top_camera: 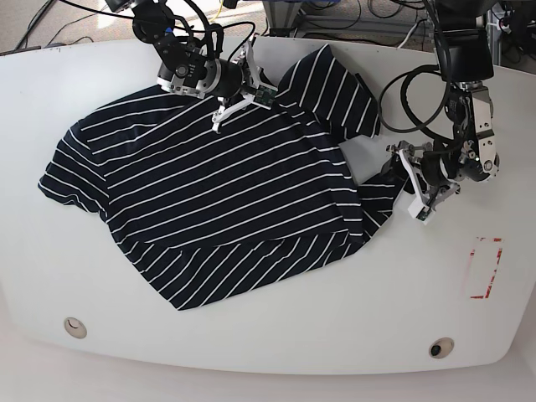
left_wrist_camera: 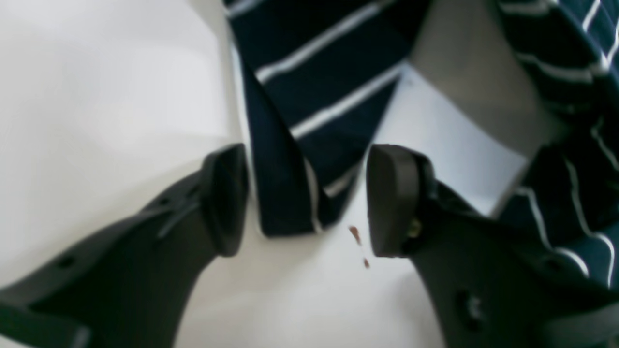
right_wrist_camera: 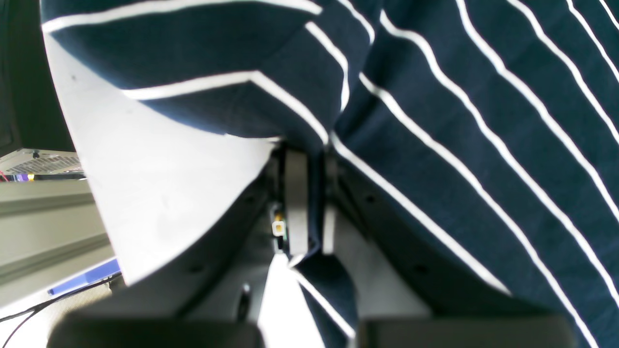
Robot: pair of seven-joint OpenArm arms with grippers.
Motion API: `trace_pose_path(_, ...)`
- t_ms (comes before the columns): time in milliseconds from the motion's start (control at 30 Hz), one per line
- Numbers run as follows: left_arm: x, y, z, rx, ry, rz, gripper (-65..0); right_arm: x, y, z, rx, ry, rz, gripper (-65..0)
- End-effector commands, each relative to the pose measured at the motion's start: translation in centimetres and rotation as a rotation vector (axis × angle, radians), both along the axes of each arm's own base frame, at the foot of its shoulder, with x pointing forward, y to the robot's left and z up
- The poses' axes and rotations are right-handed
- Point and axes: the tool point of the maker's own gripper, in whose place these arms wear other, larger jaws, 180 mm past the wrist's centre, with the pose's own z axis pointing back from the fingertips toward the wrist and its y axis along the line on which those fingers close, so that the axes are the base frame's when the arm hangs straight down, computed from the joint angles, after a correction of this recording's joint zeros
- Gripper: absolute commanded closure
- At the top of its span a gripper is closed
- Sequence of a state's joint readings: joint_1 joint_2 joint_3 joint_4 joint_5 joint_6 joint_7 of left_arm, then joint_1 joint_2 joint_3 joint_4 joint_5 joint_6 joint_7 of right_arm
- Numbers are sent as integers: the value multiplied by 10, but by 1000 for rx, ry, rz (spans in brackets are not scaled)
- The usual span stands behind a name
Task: Layout the t-shirt on the table in an organized manner, then fold the t-shirt properly
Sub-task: 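Lower the left gripper and grasp the shirt hem beside it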
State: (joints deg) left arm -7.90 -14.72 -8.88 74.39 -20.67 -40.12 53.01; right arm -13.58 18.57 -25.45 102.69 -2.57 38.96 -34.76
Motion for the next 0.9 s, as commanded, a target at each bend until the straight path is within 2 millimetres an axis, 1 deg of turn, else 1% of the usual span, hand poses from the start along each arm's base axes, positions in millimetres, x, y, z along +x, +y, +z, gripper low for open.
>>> trace_pose_path(0, -2, 0, -9, 33, 47, -24, -221, -2, -9, -4, -51, 6, 2, -14)
trace_pose_path(33, -1, -4, -10, 33, 53, -39, -171, -2, -9, -4, -51, 6, 2, -14)
trace_pose_path(100, 0, -10, -14, 31, 64, -59, -100, -1, -8, -2, -47, 0, 3, -14)
trace_pose_path(200, -1, -19, -18, 30, 73, -88, -19, 1, -6, 3, -38, -15, 5, -14)
trace_pose_path(233, -2, -20, -19, 32, 75, -94, -1, 1, -5, 5, -33, -21, 6, -14)
trace_pose_path(400, 0, -23, -18, 25, 60, -102, 0, 5, 0, 16, -17, -52, 12, -14)
trace_pose_path(500, 5, -23, -14, 19, 37, -98, 0, 14, -5, 24, -14, -83, -10, -14)
trace_pose_path(600, 16, -8, -3, 40, 0, -85, 0, 20, -15, 31, -10, -101, -52, -14)
trace_pose_path(733, 33, 21, 17, 59, -51, -23, 0, 36, -25, 48, 7, -153, -118, -14)
trace_pose_path(833, 48, 46, 37, 75, -99, 32, 0, 53, -44, 57, 3, -191, -200, -14)
trace_pose_path(867, 51, 51, 42, 80, -110, 41, 0, 57, -49, 60, 3, -201, -219, -14)
